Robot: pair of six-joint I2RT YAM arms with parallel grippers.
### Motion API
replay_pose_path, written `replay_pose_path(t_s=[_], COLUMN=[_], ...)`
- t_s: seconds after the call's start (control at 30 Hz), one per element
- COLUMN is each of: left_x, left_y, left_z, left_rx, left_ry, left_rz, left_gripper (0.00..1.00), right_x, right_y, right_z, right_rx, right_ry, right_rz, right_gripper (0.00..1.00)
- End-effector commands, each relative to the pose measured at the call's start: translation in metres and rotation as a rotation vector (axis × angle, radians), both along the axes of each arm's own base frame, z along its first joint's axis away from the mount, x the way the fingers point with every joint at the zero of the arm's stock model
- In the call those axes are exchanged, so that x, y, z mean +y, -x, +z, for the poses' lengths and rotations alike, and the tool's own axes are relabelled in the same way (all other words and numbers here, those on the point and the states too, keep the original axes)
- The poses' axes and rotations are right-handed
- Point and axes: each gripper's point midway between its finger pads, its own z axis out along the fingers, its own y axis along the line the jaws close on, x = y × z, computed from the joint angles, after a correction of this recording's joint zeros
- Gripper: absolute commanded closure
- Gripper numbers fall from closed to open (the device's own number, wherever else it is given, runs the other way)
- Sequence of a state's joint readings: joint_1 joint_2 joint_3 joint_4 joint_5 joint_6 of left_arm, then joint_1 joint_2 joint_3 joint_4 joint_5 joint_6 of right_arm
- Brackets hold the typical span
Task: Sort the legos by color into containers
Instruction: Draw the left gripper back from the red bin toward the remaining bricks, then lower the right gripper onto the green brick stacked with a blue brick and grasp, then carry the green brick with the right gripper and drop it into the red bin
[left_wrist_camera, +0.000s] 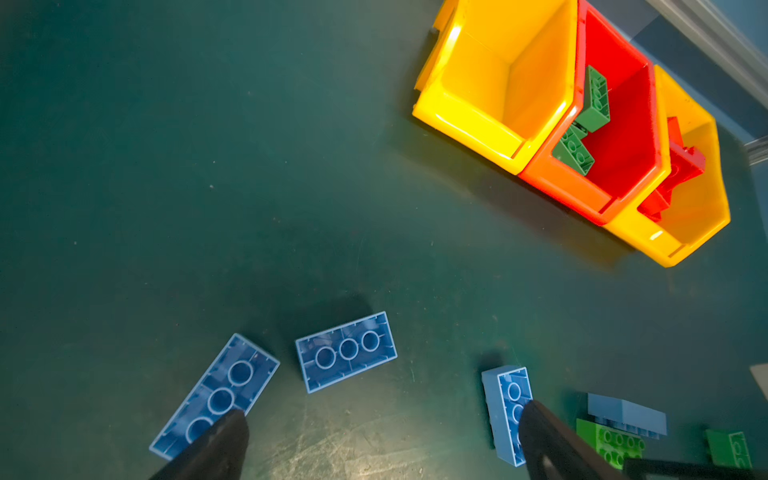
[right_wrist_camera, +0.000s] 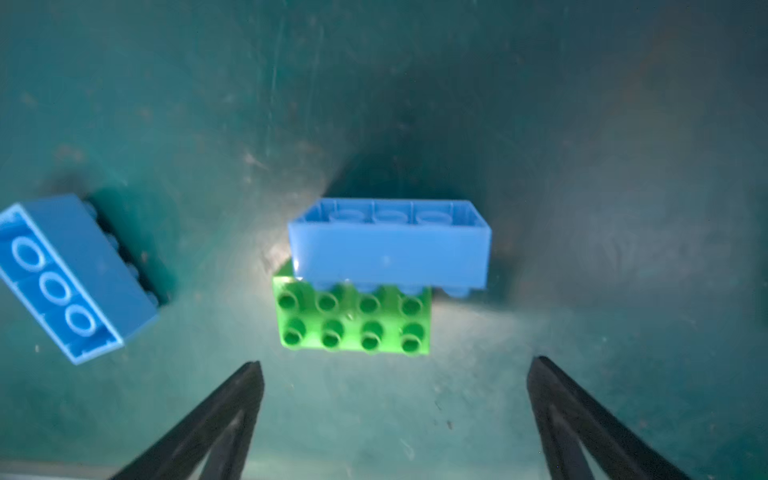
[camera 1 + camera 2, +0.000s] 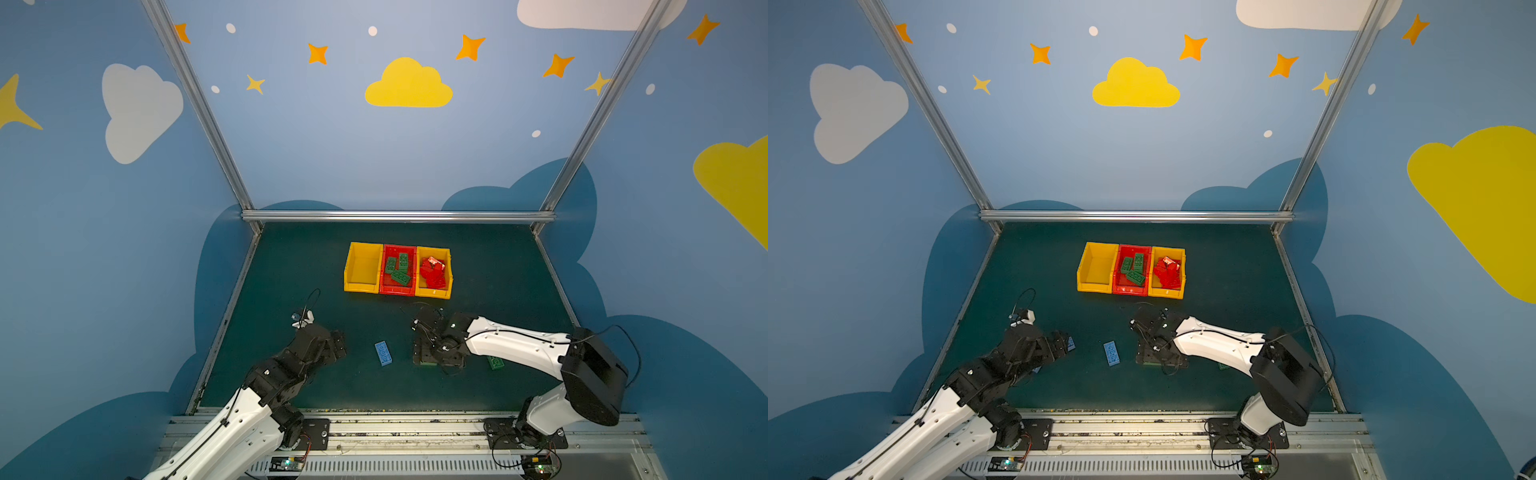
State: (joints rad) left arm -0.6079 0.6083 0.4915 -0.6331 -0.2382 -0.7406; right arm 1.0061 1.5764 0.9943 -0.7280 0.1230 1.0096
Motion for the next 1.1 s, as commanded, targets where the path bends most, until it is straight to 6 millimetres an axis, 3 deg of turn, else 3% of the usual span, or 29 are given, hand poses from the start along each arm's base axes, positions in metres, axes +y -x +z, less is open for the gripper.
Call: replay_pose_path(t_s=[0.0, 0.23, 0.43, 0.5, 0.63, 0.7, 0.83, 0.97, 1.07], left_x=[0.003, -0.002, -0.003, -0.002, -0.004, -0.004, -0.006, -0.009, -0.012], left_y=[0.002, -0.001, -0.003, -0.003, -0.005, -0.005, -0.009, -0.014, -0.019], left_z=[-0.006, -0.009, -0.010, -0.012, -0.012, -0.012, -0.010, -0.006, -0.003], left_rx=[0.001, -0.003, 0.003, 0.005, 0.009, 0.013, 0.014, 0.005, 0.002], left_ry=[0.011, 0.012, 0.009, 0.005, 0.008, 0.007, 0.002, 0.003, 0.002], left_rz=[0.018, 0.002, 0.002, 0.005, 0.006, 0.004, 0.004, 0.003, -0.001], left_gripper=[0.00, 0.00, 0.00, 0.00, 0.00, 0.00, 0.00, 0.00, 0.00], right_x=[0.009, 0.022, 0.015, 0.013, 0.012, 0.013, 0.017, 0.029, 0.037], right_y=[-0.008, -0.008, -0.006, -0.004, -0.003, -0.002, -0.001, -0.008, -0.025], right_z=[0.003, -0.013, -0.024, -0.028, -0.034, -0.033, -0.014, 0.026, 0.059], right_rx=[-0.012, 0.034, 0.061, 0.071, 0.087, 0.092, 0.083, 0.028, -0.040], right_ry=[0.020, 0.023, 0.072, 0.077, 0.085, 0.084, 0.065, 0.004, -0.036], right_rz=[-0.016, -0.005, -0.011, -0.007, 0.001, 0.008, 0.040, 0.083, 0.103], right_gripper=[0.03, 0.05, 0.10, 0.19, 0.51, 0.61, 0.63, 0.63, 0.62])
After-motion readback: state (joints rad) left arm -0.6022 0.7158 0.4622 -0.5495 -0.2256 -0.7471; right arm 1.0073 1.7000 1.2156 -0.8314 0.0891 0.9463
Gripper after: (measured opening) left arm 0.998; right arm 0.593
